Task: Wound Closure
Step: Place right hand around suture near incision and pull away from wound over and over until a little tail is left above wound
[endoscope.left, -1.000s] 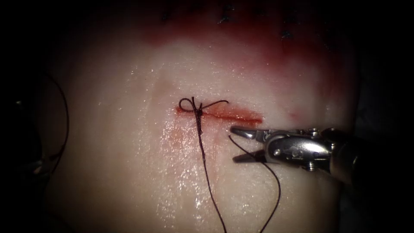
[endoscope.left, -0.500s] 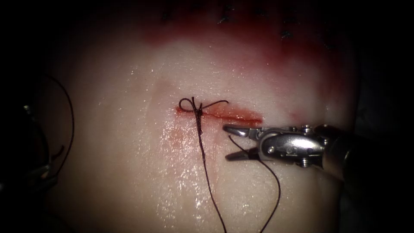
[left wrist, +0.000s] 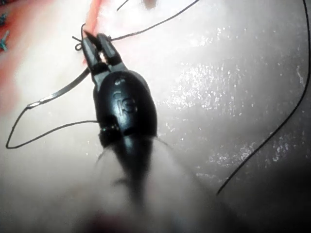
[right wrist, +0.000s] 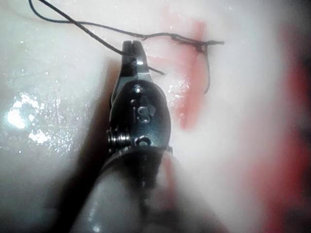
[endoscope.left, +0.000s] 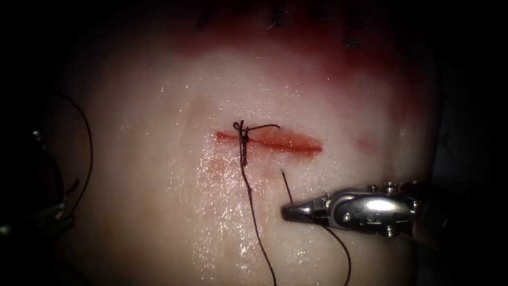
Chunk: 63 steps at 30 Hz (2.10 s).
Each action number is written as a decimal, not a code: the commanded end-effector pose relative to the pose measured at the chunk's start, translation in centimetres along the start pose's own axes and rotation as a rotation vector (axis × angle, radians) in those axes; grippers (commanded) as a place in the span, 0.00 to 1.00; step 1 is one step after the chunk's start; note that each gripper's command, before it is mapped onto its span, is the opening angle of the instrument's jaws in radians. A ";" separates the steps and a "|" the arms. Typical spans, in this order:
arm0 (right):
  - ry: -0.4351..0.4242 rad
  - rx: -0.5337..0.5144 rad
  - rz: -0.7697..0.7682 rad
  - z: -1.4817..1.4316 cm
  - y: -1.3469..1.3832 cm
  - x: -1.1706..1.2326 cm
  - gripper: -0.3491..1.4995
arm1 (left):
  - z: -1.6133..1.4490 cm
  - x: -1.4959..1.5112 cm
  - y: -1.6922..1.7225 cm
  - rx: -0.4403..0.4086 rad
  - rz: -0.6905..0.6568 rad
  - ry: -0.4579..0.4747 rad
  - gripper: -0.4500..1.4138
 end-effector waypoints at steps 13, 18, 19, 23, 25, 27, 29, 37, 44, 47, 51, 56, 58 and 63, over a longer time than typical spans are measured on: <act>0.035 0.157 -0.070 0.32 -1.07 1.26 0.00 | 0.13 -0.06 0.09 -0.010 -0.002 0.008 0.05; 0.039 0.200 -0.061 0.40 -1.19 1.29 0.00 | 0.14 -0.06 0.11 -0.010 -0.008 0.010 0.05; 0.034 0.213 -0.057 0.44 -1.25 1.31 0.00 | 0.14 -0.06 0.11 -0.010 -0.007 0.010 0.05; 0.035 0.260 -0.051 0.54 -1.45 1.37 0.00 | 0.15 -0.07 0.11 -0.013 -0.008 0.009 0.05; 0.044 0.276 -0.041 0.58 -1.56 1.41 0.00 | 0.15 -0.07 0.11 -0.013 -0.008 0.009 0.05; 0.048 0.286 -0.035 0.59 -1.61 1.44 0.00 | 0.14 -0.06 0.11 -0.013 -0.008 0.009 0.05; 0.053 0.291 -0.036 0.60 -1.64 1.46 0.00 | 0.14 -0.06 0.11 -0.013 -0.008 0.009 0.05; 0.049 0.350 -0.025 0.64 -1.74 1.52 0.00 | 0.16 -0.06 0.12 -0.014 -0.008 0.011 0.05; 0.065 0.398 -0.014 0.73 -1.92 1.61 0.00 | 0.16 -0.06 0.12 -0.015 -0.008 0.012 0.05; 0.070 0.325 0.023 0.73 -1.83 1.59 0.23 | 0.16 -0.06 0.12 -0.017 -0.008 0.010 0.05; 0.017 0.151 0.089 0.47 -1.42 1.48 0.95 | 0.16 -0.06 0.11 -0.018 -0.009 0.010 0.05; 0.014 -0.006 0.138 -0.01 -0.77 1.24 0.98 | 0.16 -0.07 0.11 -0.017 -0.009 0.010 0.05; -0.008 -0.039 0.124 -0.17 -0.52 1.13 0.98 | 0.17 -0.07 0.11 -0.018 -0.009 0.010 0.05; -0.054 -0.149 0.077 -0.45 0.18 0.74 0.98 | 0.18 -0.08 0.11 -0.018 -0.010 0.012 0.05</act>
